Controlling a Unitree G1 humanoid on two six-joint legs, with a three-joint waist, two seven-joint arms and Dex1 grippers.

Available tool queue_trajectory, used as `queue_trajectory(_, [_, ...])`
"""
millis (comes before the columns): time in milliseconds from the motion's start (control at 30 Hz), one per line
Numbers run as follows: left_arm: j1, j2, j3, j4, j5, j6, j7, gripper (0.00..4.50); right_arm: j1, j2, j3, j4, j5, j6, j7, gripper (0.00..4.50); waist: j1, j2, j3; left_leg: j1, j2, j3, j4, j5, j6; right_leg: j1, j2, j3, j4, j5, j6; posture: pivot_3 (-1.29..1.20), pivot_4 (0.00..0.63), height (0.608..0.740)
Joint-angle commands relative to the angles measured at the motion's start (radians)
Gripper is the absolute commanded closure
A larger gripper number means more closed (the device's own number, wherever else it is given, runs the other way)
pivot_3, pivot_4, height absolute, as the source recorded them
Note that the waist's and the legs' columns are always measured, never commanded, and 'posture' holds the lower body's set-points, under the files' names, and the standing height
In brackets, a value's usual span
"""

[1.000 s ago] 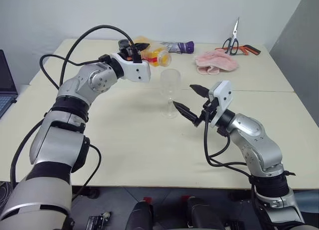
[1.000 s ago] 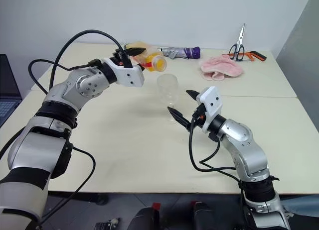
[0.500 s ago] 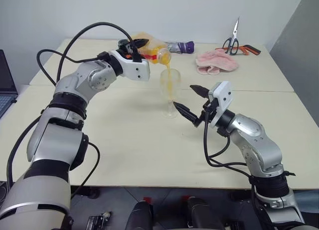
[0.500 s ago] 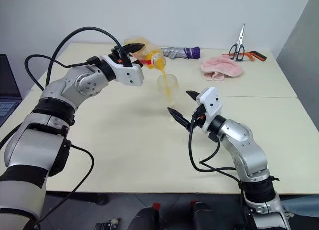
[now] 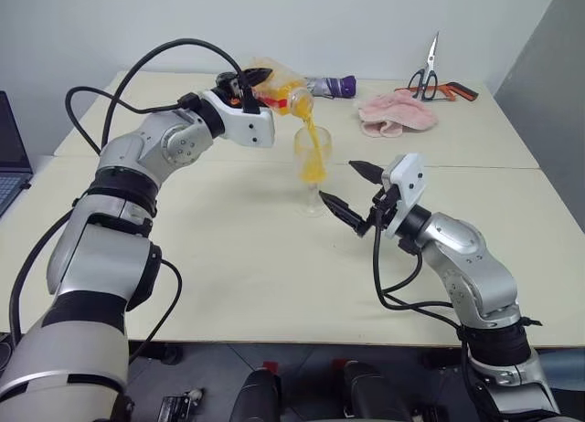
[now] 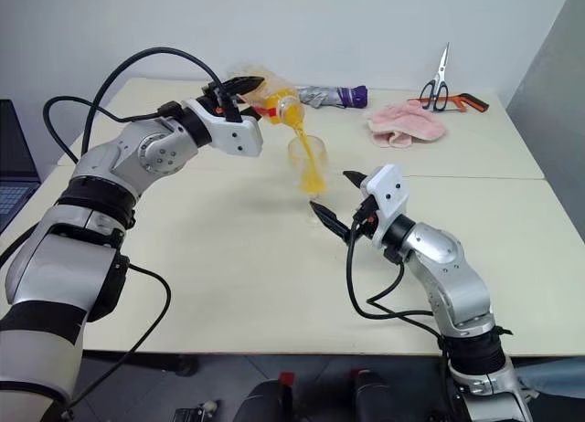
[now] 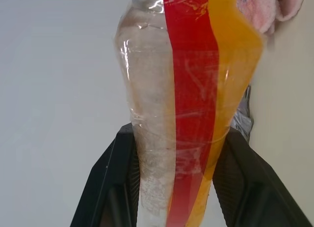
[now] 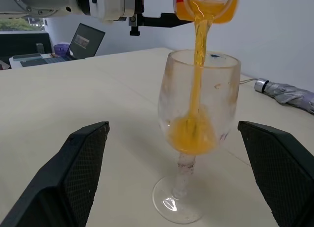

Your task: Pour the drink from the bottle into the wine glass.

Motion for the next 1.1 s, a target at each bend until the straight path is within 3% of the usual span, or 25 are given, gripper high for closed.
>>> queue_trajectory(33, [-0.057, 0.02, 0.006, -0.004, -0.004, -0.009, 0.032, 2.83, 0.011, 0.018, -0.025, -0.031, 0.025, -0.055, 0.003, 0.0, 0.0, 0.0, 0.0, 0.0, 0.0, 0.0, 0.0, 0.0, 0.0, 0.0, 0.0, 0.0, 0.0, 0.0, 0.0, 0.0, 0.15, 0.74])
queue_trajectory(1100, [-0.073, 0.027, -0.027, 0.014, 0.025, -0.008, 0.084, 2.83, 0.035, 0.01, -0.039, -0.045, 0.048, -0.07, 0.008, 0.0, 0.0, 0.0, 0.0, 0.0, 0.0, 0.0, 0.0, 0.0, 0.0, 0.0, 0.0, 0.0, 0.001, 0.0, 0.0, 0.0, 0.15, 0.74])
